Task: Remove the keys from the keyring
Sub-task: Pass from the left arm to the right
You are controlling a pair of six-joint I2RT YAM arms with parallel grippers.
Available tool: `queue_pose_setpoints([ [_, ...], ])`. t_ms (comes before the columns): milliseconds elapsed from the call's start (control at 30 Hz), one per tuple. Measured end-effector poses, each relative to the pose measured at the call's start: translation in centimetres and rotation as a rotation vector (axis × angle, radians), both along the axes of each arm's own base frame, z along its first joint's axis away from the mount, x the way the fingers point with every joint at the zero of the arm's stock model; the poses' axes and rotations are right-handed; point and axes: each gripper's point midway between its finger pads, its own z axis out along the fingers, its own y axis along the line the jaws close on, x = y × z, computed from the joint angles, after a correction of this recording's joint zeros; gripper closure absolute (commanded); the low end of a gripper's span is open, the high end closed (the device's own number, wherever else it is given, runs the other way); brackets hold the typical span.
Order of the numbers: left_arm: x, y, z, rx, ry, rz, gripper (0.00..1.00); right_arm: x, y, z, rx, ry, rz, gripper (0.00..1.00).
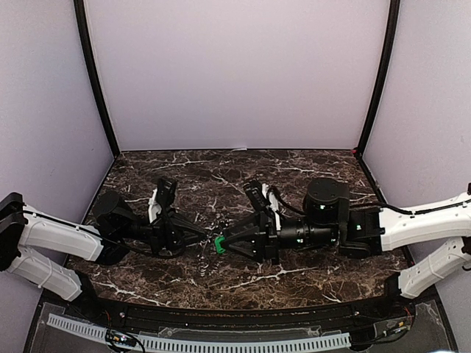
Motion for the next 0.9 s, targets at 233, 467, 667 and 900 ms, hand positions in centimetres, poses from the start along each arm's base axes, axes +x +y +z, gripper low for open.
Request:
queue_pose_setpoints([
  [233, 0.1, -0.1, -0.4, 0.015, 0.003, 0.004, 1.00, 1.8, 1.0, 0.0, 0.001, 0.030, 0.003, 0.77],
  [467, 0.2, -0.1, -0.6, 0.025, 0.005, 0.009, 1.00, 1.9, 2.2, -0.3, -0.003, 0.055, 0.042, 0.86],
  [667, 0.2, 0.0, -0.6, 0.026, 0.000, 0.013, 1.00, 1.9, 2.3, -0.4, -0.002, 0.060, 0.058, 0.86],
  [900, 0.3, 0.1, -0.6, 0.027, -0.001, 0.015, 1.00, 2.1, 2.5, -0.6, -0.001, 0.065, 0.064, 0.85],
])
